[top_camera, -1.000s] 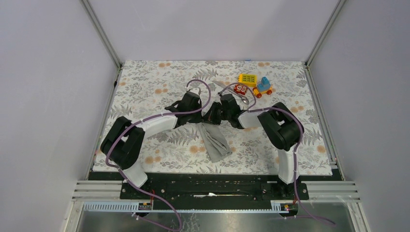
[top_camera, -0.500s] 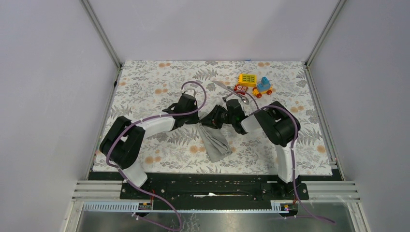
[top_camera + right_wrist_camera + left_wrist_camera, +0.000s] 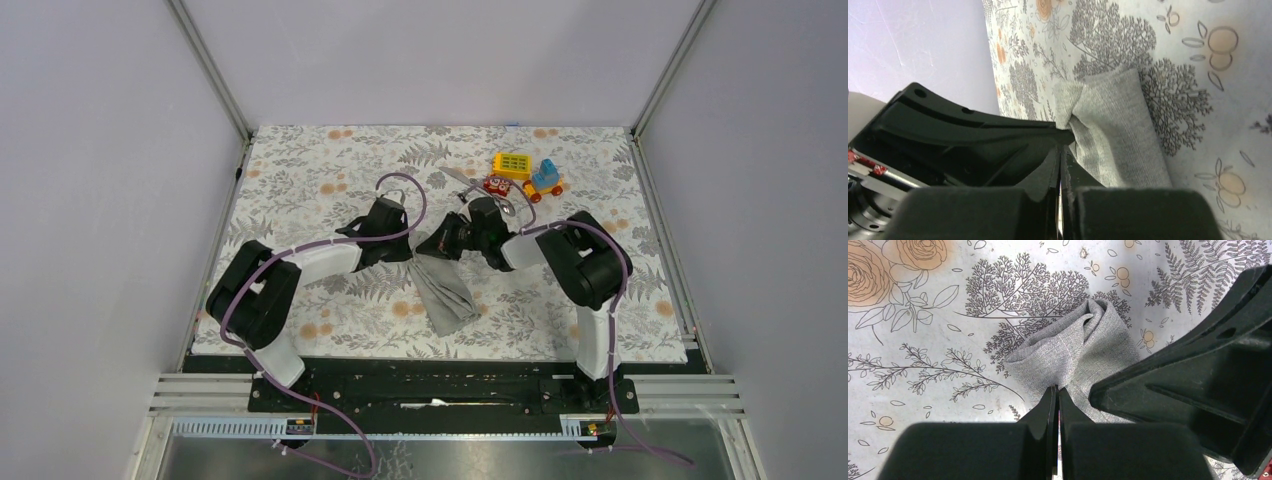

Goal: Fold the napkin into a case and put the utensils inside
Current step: Grasp the top corner of the smaller rectangle folded napkin from the folded napkin, then smooth out the smaller rectangle-folded napkin at the center of the board.

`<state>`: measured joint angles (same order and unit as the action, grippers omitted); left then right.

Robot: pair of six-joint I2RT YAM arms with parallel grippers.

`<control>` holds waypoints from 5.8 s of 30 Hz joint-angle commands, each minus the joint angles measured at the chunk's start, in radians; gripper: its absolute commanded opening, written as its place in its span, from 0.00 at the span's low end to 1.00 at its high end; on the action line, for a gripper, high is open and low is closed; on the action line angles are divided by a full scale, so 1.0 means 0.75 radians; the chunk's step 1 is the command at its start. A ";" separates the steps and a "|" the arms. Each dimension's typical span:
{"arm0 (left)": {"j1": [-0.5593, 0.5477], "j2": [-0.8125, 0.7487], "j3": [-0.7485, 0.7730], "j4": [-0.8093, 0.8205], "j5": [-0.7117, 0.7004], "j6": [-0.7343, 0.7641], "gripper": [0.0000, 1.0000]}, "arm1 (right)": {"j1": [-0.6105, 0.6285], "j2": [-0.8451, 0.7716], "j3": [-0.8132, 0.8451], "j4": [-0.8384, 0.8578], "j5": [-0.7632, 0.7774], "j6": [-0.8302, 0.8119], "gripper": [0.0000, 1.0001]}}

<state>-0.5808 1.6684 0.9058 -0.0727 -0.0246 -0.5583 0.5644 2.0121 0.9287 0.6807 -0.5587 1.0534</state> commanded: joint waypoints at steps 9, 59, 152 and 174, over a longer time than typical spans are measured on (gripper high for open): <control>0.001 -0.030 0.012 0.032 0.085 -0.032 0.00 | 0.122 0.240 0.315 -0.083 0.099 0.003 0.00; 0.281 -0.206 -0.240 0.026 0.290 -0.220 0.25 | 0.112 0.115 0.119 -0.136 0.132 -0.173 0.00; -0.044 -0.124 -0.612 0.576 0.599 -0.637 0.28 | 0.702 -0.335 0.355 -1.460 1.350 -0.991 0.05; -0.098 -0.098 -0.613 0.617 0.535 -0.676 0.04 | 0.658 -0.396 0.184 -1.124 1.135 -0.588 0.00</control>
<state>-0.6445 1.5875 0.4534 0.3977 0.4107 -1.0744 1.0706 1.7504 1.1042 -0.2817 0.3244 0.5507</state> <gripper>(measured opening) 0.048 0.022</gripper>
